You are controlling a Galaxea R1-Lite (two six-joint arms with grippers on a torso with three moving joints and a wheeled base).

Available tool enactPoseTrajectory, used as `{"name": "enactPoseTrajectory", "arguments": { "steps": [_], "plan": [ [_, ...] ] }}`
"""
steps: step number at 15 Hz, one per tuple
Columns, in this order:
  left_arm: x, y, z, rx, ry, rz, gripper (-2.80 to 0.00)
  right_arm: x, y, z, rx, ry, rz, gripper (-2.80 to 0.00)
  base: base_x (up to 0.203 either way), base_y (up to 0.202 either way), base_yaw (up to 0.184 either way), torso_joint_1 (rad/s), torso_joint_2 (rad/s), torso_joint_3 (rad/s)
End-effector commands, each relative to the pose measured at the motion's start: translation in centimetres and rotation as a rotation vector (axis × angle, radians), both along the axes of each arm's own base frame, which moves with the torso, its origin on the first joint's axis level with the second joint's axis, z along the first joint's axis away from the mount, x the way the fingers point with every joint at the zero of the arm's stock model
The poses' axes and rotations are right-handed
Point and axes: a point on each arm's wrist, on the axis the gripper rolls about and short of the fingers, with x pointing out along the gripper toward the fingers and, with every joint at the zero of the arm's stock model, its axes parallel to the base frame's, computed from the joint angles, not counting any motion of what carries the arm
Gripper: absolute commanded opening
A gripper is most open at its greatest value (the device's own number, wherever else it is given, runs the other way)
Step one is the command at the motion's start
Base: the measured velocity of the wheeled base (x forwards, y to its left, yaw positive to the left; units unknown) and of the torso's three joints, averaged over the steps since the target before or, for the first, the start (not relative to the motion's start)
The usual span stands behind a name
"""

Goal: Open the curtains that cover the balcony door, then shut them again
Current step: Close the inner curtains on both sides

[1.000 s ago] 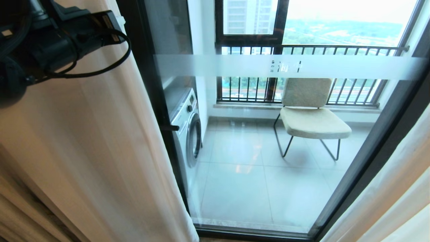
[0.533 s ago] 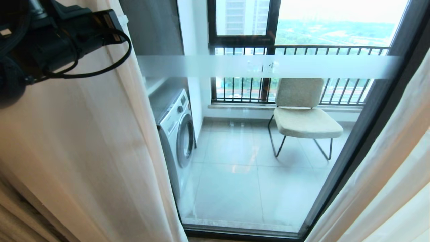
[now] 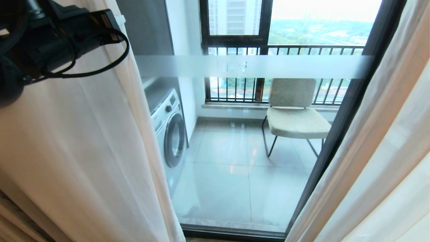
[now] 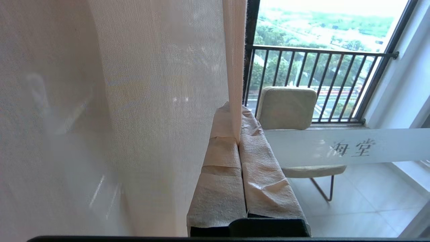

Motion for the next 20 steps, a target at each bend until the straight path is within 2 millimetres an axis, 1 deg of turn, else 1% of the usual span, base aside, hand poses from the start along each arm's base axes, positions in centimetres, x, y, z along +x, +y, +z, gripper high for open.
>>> {"name": "enactPoseTrajectory", "arguments": {
  "steps": [1, 6, 10, 13, 18, 20],
  "plan": [
    [0.0, -0.1, 0.0, -0.001, -0.001, -0.001, -2.8, 0.0, 0.0, 0.0, 0.0, -0.001, 0.0, -2.8, 0.0, -0.192, 0.004, -0.001, 0.0, 0.005],
    [-0.6, -0.1, 0.5, -0.004, -0.013, -0.006, -2.8, 0.0, 0.0, 0.0, 0.0, -0.001, 0.0, -2.8, 0.0, -0.188, 0.004, 0.002, 0.0, 0.003],
    [-1.8, -0.3, 1.3, -0.009, -0.033, -0.019, -2.8, 0.0, 0.0, 0.0, 0.0, -0.001, -0.002, -2.8, 0.0, -0.189, 0.003, 0.002, 0.0, 0.003],
    [-3.2, -0.2, 1.0, -0.007, -0.028, -0.027, -2.8, 0.0, 0.0, 0.0, 0.0, -0.001, 0.0, -2.8, 0.0, -0.189, 0.004, 0.002, 0.0, 0.004],
    [-4.3, -0.1, 1.3, -0.008, -0.036, -0.033, -2.8, 0.0, 0.0, 0.0, 0.0, -0.001, 0.0, -2.8, 0.0, -0.19, 0.004, 0.003, 0.0, 0.003],
    [-5.0, -0.4, 1.3, -0.01, -0.037, -0.043, -2.8, 0.0, 0.0, 0.0, 0.0, -0.001, 0.0, -2.8, 0.0, -0.191, 0.002, 0.001, 0.0, 0.003]
  ]
}}
